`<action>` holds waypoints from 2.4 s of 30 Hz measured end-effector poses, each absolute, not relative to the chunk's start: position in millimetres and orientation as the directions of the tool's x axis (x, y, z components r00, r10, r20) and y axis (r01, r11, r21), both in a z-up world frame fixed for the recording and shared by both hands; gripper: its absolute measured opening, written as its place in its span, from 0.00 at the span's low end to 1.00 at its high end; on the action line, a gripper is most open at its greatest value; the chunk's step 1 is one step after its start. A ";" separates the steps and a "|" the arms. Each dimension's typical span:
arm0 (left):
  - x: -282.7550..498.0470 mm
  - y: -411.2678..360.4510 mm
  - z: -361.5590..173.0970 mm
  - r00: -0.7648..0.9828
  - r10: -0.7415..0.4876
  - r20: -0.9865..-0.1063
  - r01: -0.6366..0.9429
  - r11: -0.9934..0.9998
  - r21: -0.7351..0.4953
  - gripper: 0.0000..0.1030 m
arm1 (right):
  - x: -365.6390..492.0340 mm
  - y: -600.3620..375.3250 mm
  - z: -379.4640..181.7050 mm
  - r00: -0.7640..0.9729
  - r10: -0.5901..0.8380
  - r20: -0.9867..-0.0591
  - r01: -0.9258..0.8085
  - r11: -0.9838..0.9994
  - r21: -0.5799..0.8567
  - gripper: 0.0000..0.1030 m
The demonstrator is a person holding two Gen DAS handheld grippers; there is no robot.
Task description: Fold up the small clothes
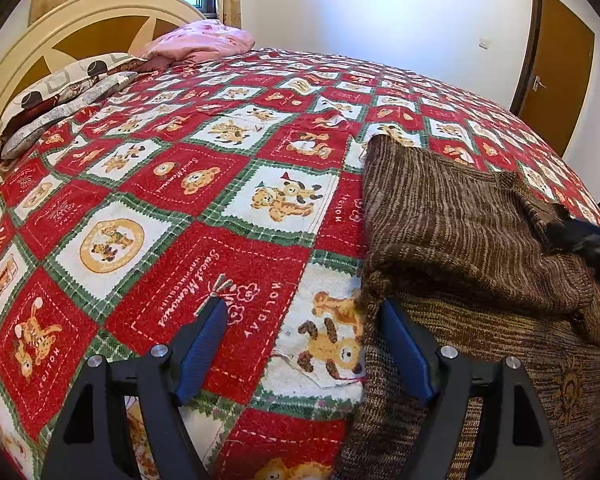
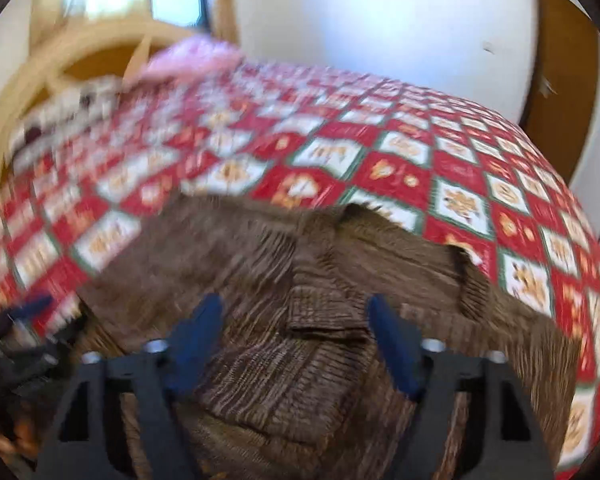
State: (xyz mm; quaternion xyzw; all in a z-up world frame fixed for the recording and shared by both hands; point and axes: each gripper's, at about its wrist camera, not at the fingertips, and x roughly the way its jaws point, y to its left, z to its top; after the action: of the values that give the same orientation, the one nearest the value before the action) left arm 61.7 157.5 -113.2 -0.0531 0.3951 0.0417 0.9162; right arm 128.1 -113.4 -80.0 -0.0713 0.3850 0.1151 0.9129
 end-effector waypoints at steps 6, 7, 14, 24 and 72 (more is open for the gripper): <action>62.5 157.4 -114.2 0.685 0.025 -0.728 -0.115 0.991 -0.074 0.78 | 157.7 -144.1 -86.9 0.632 0.120 -0.766 -0.197 0.980 -0.008 0.15; 62.6 156.9 -114.3 0.685 0.027 -0.728 -0.115 0.991 -0.072 0.78 | 160.8 -158.7 -81.6 0.651 0.085 -0.754 -0.132 0.991 -0.002 0.15; 62.9 157.4 -114.8 0.686 0.029 -0.727 -0.115 0.991 -0.068 0.79 | 134.2 -217.9 -77.6 0.634 0.181 -0.752 0.039 0.964 0.265 0.24; 58.4 161.8 -105.9 0.664 0.036 -0.747 -0.107 0.993 -0.048 0.79 | 96.7 -172.0 -98.6 0.588 0.319 -0.743 -0.026 0.926 0.376 0.51; -34.3 200.7 -34.5 0.761 -0.085 -0.643 0.165 0.984 0.065 0.80 | -41.6 -188.9 -7.9 0.706 0.326 -0.628 -0.169 0.940 0.298 0.61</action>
State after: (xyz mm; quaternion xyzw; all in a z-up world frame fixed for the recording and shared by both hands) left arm -34.3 200.7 -34.5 0.0590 0.3393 -0.0669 0.9364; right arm -41.6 -188.9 -7.9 0.1095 0.3587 0.1348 0.9172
